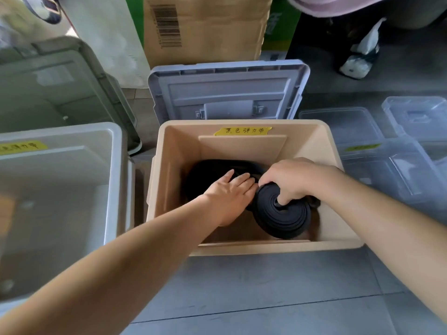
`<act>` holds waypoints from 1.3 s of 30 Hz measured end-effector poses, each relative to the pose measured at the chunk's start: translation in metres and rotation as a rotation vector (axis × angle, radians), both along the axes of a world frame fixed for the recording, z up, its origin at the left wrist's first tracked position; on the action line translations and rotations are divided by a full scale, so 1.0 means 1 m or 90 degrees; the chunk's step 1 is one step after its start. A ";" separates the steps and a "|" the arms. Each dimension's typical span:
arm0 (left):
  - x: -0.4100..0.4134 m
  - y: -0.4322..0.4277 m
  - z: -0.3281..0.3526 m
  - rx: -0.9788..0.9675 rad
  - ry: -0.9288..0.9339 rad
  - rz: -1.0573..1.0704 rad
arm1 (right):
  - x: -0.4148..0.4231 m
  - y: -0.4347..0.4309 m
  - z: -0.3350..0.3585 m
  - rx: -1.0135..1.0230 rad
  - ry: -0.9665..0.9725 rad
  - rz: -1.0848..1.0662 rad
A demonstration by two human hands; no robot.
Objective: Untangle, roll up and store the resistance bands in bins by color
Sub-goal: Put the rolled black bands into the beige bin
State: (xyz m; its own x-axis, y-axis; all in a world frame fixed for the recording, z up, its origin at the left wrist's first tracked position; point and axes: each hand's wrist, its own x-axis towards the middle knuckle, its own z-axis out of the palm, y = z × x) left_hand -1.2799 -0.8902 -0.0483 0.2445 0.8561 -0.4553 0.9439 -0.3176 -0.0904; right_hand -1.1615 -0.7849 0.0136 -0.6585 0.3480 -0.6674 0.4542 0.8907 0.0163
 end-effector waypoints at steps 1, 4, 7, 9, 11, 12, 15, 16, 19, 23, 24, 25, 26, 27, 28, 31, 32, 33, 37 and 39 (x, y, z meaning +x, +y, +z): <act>0.003 0.006 -0.004 -0.015 0.004 0.011 | 0.001 0.000 -0.002 -0.003 0.001 -0.001; 0.005 0.012 -0.014 -0.037 0.012 0.029 | 0.006 0.001 -0.006 -0.024 0.033 -0.006; -0.006 0.008 -0.016 -0.041 0.070 -0.080 | 0.011 0.003 -0.008 -0.050 0.053 -0.016; -0.011 0.008 -0.014 -0.047 0.093 -0.132 | 0.013 0.004 -0.008 -0.043 0.052 -0.016; -0.013 0.012 -0.010 -0.062 0.097 -0.158 | 0.014 0.002 -0.009 0.000 0.047 0.009; -0.014 0.015 -0.008 -0.071 0.091 -0.162 | 0.015 0.001 -0.012 0.027 0.047 0.028; -0.015 0.014 -0.003 -0.102 0.052 -0.116 | 0.018 -0.004 -0.024 0.069 0.065 0.021; -0.015 0.011 -0.002 -0.105 0.031 -0.076 | 0.019 -0.003 -0.026 0.061 0.074 -0.012; -0.009 0.005 -0.008 -0.029 -0.026 0.021 | 0.019 0.001 -0.026 0.013 0.083 -0.064; 0.001 0.019 -0.015 0.038 -0.007 0.077 | 0.014 -0.001 -0.027 0.007 0.042 -0.026; 0.001 0.025 -0.016 0.017 0.008 0.068 | 0.014 -0.001 -0.027 0.003 0.044 -0.032; 0.000 0.031 -0.017 -0.010 0.017 0.064 | 0.014 0.000 -0.027 -0.003 0.050 -0.040; 0.000 0.036 -0.018 -0.042 0.018 0.077 | 0.015 0.001 -0.026 -0.012 0.059 -0.051; 0.001 0.041 -0.019 -0.071 0.010 0.100 | 0.016 0.001 -0.025 -0.019 0.073 -0.063; 0.003 0.044 -0.019 -0.088 0.009 0.117 | 0.018 0.002 -0.025 -0.028 0.087 -0.079; 0.011 0.046 -0.019 -0.041 0.050 0.089 | 0.026 0.005 -0.022 -0.054 0.134 -0.172; 0.011 0.045 -0.019 -0.021 0.063 0.063 | 0.028 0.007 -0.021 -0.059 0.152 -0.206; 0.011 0.043 -0.021 -0.020 0.071 0.033 | 0.030 0.008 -0.020 -0.060 0.176 -0.233; 0.008 0.033 -0.023 -0.061 0.019 -0.032 | 0.030 0.017 -0.014 -0.098 0.324 -0.372; 0.008 0.032 -0.021 -0.059 -0.009 -0.018 | 0.027 0.020 -0.014 -0.099 0.363 -0.417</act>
State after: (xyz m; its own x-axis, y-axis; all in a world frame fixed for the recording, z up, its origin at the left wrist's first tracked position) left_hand -1.2721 -0.8581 -0.0697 0.2753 0.8028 -0.5289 0.9353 -0.3509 -0.0458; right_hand -1.1342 -0.7644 -0.0004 -0.6057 0.7049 -0.3690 0.7764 0.4222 -0.4679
